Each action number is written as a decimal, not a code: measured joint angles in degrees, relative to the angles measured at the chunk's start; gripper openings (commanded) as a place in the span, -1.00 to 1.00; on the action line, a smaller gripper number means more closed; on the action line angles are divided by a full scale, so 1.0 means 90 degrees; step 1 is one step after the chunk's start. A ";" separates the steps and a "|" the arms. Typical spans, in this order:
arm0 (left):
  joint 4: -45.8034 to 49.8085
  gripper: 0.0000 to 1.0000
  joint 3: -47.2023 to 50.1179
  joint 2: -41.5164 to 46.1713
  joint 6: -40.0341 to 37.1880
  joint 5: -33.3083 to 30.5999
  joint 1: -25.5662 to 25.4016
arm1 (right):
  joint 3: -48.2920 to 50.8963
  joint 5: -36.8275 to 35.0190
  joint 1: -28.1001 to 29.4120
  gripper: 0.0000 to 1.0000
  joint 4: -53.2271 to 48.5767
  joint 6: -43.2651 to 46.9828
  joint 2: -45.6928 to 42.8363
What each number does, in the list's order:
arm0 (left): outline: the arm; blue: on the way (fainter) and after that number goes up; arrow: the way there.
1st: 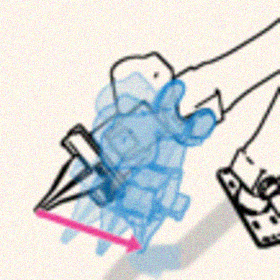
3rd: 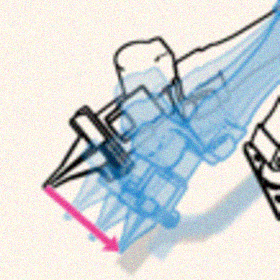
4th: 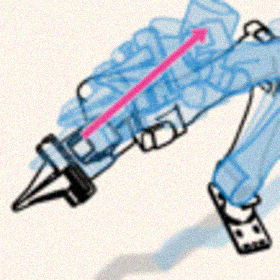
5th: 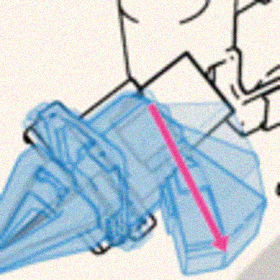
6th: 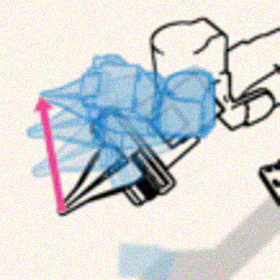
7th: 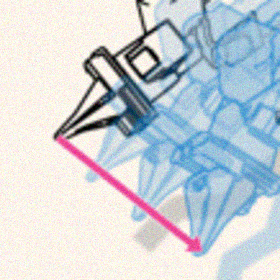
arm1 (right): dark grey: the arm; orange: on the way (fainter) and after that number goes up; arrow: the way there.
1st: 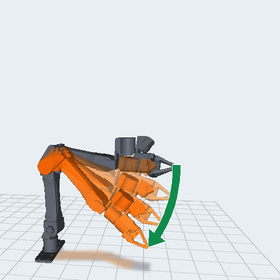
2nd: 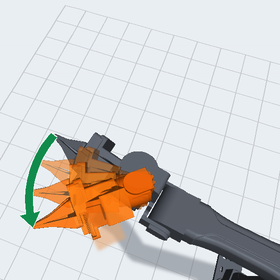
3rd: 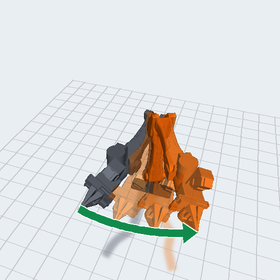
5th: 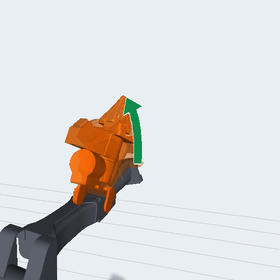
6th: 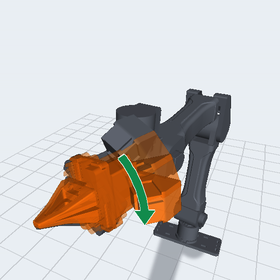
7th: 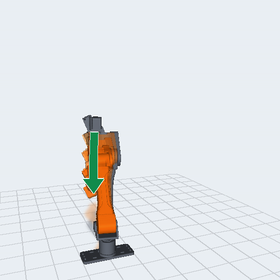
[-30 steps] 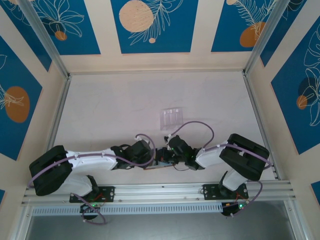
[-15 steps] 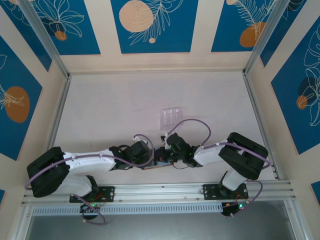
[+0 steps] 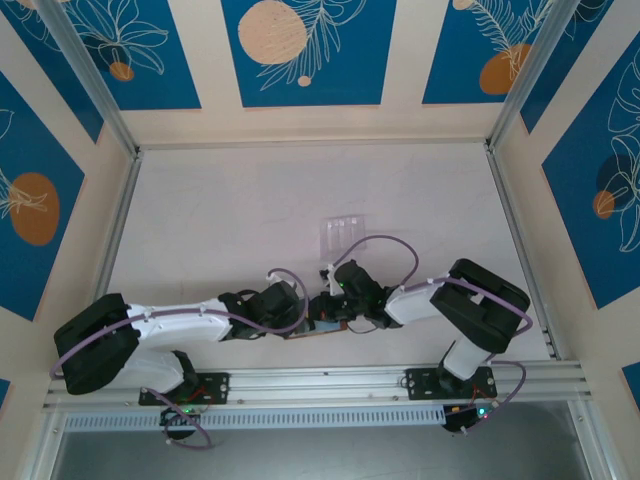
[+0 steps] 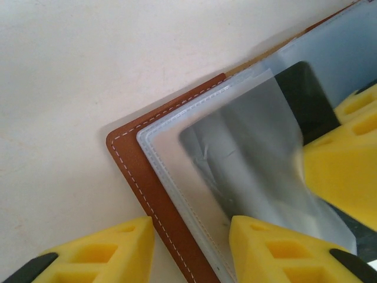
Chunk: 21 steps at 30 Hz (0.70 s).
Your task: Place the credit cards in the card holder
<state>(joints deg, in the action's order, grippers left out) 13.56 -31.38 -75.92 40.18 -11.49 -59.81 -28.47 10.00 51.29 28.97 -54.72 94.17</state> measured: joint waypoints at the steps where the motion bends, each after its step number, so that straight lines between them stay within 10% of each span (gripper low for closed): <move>1: 0.0041 -0.21 0.0000 0.0002 0.0000 -0.0017 0.0000 | -0.0046 0.0051 -0.0002 -1.00 0.0000 0.0024 0.0053; 13: 0.0532 -0.06 -0.0002 0.0299 0.0085 -0.0068 0.0005 | -0.0209 0.0279 -0.0168 -0.31 -0.1559 0.0418 -0.0610; 21: 0.0879 -0.06 -0.0002 0.0874 0.0160 -0.0017 0.0053 | -0.0498 0.0340 -0.0449 -0.45 -0.3055 0.0799 -0.1292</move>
<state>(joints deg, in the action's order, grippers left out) 21.47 -31.40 -68.05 41.63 -11.64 -59.33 -32.95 13.06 47.24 1.48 -47.53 82.54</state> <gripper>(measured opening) 0.490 0.343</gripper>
